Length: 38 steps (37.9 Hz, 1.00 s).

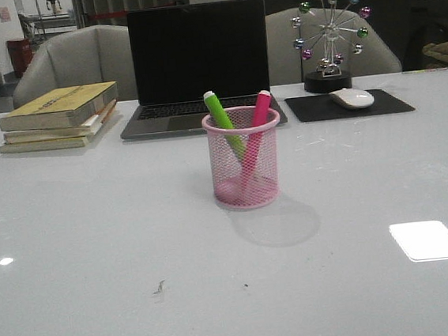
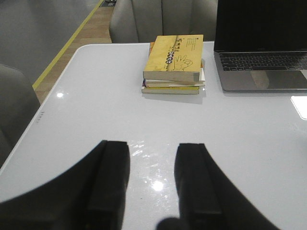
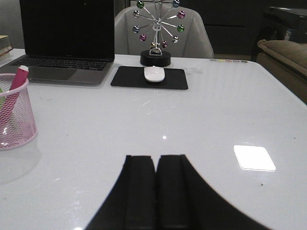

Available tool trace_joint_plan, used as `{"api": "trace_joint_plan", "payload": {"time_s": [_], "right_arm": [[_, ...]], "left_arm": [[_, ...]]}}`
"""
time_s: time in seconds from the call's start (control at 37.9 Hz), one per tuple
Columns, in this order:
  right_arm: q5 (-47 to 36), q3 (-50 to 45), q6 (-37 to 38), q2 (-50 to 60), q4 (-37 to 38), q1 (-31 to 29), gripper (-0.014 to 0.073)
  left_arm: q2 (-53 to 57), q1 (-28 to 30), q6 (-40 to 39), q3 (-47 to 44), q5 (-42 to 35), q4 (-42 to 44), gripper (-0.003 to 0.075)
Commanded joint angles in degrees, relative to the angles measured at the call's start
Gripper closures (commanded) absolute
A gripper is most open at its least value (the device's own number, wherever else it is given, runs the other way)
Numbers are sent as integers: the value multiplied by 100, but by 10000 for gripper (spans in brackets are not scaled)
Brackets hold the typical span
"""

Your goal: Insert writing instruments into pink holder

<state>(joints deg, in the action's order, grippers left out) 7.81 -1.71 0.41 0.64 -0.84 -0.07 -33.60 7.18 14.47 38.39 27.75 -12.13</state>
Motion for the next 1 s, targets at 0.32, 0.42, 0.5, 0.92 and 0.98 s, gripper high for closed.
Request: {"api": "trace_joint_plan", "payload": {"time_s": [0.32, 0.42, 0.5, 0.92, 0.98], "right_arm": [[-469, -5, -41, 78, 46, -31, 538], [-469, -5, -41, 78, 46, -31, 538], [-469, -5, -41, 78, 46, -31, 538], [-469, -5, -41, 78, 46, -31, 538], [-469, -5, -41, 78, 46, -31, 538]], "left_arm": [[250, -350, -35, 157, -557, -87, 630], [591, -707, -35, 48, -1083, -87, 621], [936, -928, -35, -134, -1722, -96, 621], [2818, -1102, -35, -1739, -2775, -96, 621], [3069, -1102, -35, -1972, -2775, -96, 621]]}}
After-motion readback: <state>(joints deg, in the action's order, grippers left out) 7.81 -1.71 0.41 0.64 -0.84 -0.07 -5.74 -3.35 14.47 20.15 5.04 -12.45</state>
